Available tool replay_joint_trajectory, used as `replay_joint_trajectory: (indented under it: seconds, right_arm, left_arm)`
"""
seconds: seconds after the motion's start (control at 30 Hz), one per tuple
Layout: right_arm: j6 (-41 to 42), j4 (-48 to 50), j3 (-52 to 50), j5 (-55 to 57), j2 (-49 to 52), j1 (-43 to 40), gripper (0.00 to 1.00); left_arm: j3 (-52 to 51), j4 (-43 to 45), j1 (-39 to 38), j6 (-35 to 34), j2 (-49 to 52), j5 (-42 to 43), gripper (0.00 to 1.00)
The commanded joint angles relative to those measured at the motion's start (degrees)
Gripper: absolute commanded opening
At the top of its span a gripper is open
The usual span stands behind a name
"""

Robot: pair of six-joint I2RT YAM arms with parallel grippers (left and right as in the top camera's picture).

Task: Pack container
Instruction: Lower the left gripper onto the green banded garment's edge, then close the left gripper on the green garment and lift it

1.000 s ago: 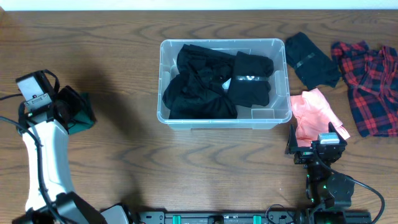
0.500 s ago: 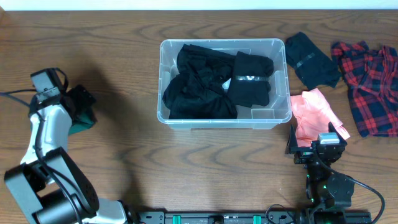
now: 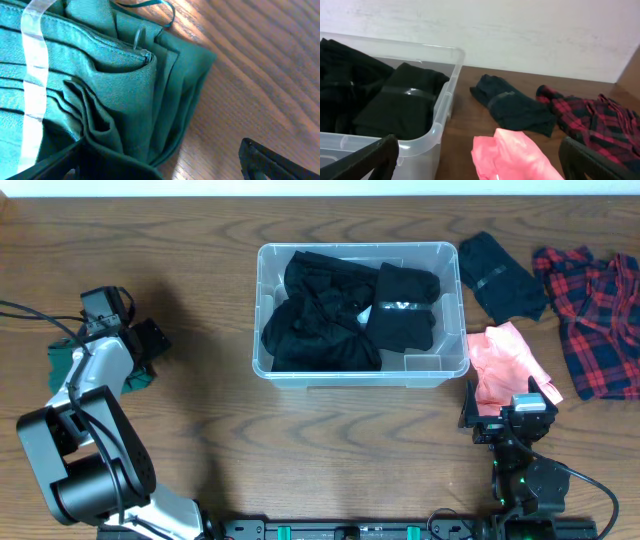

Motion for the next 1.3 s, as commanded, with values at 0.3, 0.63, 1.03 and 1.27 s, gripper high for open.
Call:
replay_joint_trajectory:
  seconds: [0.3,0.63,1.03,1.27]
  right_arm:
    - [-0.5,-0.2,-0.1,-0.2,-0.3,-0.1,0.99]
    - [-0.5,-0.2,-0.1,-0.2,-0.3,-0.1,0.99]
    - [-0.6,-0.2,-0.1,-0.2,-0.3,-0.1,0.99]
    - [-0.5,-0.2,-0.1,-0.2,-0.3,-0.1,0.99]
  left_arm:
    - [1.1,-0.1,-0.2,1.0,1.6,-1.3,0.94]
    - [1.1,0.3,-0.2,1.0,1.9,0.9,0.95]
    - [1.1,0.2,-0.2,2.0,1.9,0.6,0.95]
    - [1.1,0.3,-0.2,7.5,3.6,-1.8,0.94]
